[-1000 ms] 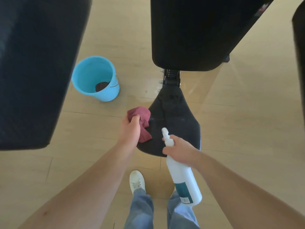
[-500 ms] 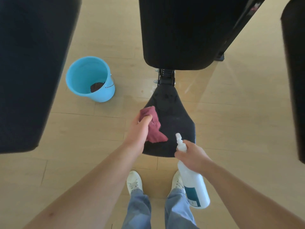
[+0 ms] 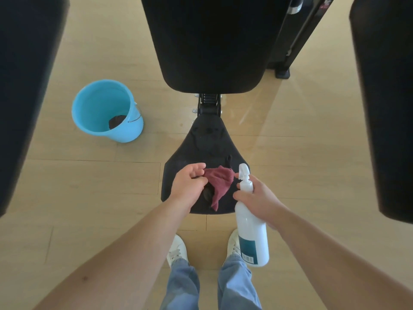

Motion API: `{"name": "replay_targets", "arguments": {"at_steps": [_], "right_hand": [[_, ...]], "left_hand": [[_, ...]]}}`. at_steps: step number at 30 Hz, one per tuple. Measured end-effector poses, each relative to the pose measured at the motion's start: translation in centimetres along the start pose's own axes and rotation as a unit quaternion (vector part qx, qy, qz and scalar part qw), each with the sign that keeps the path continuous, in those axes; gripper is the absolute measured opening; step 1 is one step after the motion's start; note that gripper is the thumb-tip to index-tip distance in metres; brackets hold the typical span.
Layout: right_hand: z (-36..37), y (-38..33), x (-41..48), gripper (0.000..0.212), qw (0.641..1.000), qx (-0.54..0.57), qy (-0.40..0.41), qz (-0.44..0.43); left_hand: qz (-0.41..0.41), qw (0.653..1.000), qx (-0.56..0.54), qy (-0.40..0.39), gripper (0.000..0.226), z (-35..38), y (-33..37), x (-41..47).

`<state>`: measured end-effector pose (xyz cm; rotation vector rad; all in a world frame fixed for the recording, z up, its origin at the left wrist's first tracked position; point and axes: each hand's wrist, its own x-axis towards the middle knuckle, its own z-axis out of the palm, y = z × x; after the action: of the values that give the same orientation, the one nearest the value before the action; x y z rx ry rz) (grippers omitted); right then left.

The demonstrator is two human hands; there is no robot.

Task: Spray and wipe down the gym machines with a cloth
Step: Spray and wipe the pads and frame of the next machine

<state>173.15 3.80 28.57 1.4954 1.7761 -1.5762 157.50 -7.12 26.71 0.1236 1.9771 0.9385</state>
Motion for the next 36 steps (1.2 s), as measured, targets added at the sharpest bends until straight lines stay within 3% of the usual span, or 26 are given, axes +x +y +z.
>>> {"name": "replay_targets", "arguments": {"at_steps": [3,6,8,10,12,19,31,36], "right_hand": [[-0.2,0.0,0.4,0.029,1.000,-0.007,0.001,-0.008],[-0.5,0.3,0.8,0.031,1.000,-0.023,0.004,-0.014],[-0.7,0.7,1.1,0.040,0.999,-0.030,0.010,-0.014],[-0.9,1.3,1.4,0.042,0.999,-0.024,0.019,-0.014],[-1.3,1.9,2.0,0.036,0.999,-0.015,0.036,-0.013],[-3.1,3.2,4.6,0.029,0.996,-0.031,0.060,-0.053],[-5.1,1.9,9.0,0.029,0.995,-0.046,0.052,-0.071],[-5.2,0.5,9.7,0.031,0.992,-0.062,0.054,-0.093]], "left_hand": [[0.120,0.983,0.136,0.026,0.029,0.3,-0.3,-0.1],[0.268,0.931,0.249,0.021,0.024,1.0,-1.2,0.0],[0.311,0.863,0.397,-0.012,0.037,1.9,-2.2,1.0],[0.295,0.774,0.559,-0.050,0.055,3.0,-3.3,2.0],[0.283,0.738,0.609,-0.073,0.064,4.1,-4.3,2.7],[0.325,0.734,0.595,-0.043,0.062,8.6,-5.4,4.5],[0.245,0.796,0.550,0.057,0.057,10.1,1.8,14.7],[0.266,0.801,0.534,0.038,0.051,10.1,0.5,12.0]]}}
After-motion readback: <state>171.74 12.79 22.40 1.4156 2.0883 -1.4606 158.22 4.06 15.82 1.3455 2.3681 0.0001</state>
